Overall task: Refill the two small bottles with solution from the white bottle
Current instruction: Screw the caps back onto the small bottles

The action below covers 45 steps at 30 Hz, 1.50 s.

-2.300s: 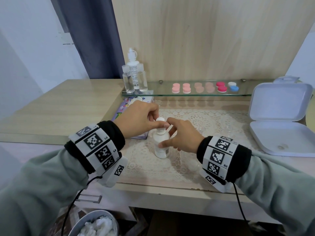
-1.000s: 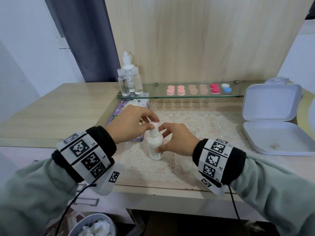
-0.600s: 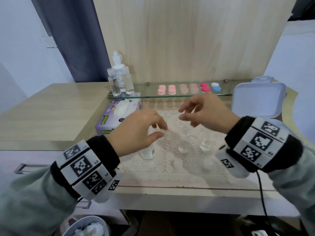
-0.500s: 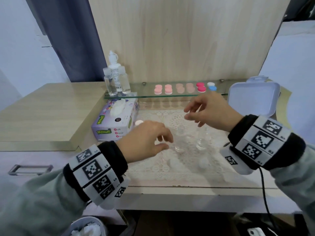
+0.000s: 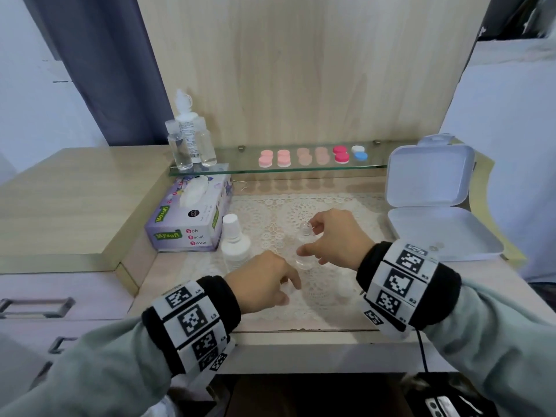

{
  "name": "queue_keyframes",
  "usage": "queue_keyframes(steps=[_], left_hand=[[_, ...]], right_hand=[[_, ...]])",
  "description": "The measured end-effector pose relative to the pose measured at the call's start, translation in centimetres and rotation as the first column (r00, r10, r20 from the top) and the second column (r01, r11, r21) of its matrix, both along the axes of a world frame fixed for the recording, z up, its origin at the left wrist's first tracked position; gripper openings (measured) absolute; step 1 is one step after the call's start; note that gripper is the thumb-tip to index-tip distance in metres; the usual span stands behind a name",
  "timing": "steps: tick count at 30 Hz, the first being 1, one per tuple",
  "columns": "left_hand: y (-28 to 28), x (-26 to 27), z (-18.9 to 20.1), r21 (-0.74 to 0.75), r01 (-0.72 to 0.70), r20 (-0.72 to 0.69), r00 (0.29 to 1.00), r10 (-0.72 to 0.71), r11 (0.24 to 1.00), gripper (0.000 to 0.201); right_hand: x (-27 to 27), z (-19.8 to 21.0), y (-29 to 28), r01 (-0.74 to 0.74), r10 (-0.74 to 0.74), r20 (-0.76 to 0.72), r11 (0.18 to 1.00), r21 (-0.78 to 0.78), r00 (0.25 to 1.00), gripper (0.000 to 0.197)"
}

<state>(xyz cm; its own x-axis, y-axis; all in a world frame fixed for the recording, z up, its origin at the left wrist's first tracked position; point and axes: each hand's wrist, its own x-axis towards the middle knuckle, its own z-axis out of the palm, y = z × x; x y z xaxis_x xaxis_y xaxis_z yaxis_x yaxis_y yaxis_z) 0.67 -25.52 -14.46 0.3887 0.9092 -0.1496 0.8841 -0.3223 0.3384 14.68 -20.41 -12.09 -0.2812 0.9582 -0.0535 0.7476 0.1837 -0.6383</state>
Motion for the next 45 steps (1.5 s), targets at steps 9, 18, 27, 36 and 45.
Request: queue_keyframes(steps=[9, 18, 27, 36, 45], left_hand=[[-0.5, -2.0, 2.3, 0.145, -0.146, 0.377, 0.923, 0.082, 0.979, 0.026], [0.2, -2.6, 5.2, 0.205, -0.264, 0.522, 0.844, 0.123, 0.943, 0.028], [1.5, -1.6, 7.2, 0.180, -0.258, 0.528, 0.840, 0.128, 0.949, 0.021], [1.8, -0.6, 6.3, 0.197, -0.207, 0.442, 0.891, 0.102, 0.958, 0.027], [2.0, -0.4, 5.7, 0.218, -0.321, 0.416, 0.885, 0.210, 0.922, 0.034]], right_hand=[[-0.6, -0.8, 0.4, 0.021, -0.021, -0.027, 1.000, 0.003, 0.999, 0.032], [-0.2, -0.3, 0.0, -0.017, 0.025, -0.095, 0.996, 0.082, 0.995, 0.026], [0.5, 0.3, -0.8, -0.078, 0.100, -0.250, 0.992, 0.095, 0.963, 0.016], [1.3, 0.1, -1.2, -0.195, 0.204, -0.221, 0.979, 0.062, 0.954, 0.013], [1.5, 0.1, -1.9, -0.178, 0.185, -0.288, 0.983, 0.049, 0.940, 0.014]])
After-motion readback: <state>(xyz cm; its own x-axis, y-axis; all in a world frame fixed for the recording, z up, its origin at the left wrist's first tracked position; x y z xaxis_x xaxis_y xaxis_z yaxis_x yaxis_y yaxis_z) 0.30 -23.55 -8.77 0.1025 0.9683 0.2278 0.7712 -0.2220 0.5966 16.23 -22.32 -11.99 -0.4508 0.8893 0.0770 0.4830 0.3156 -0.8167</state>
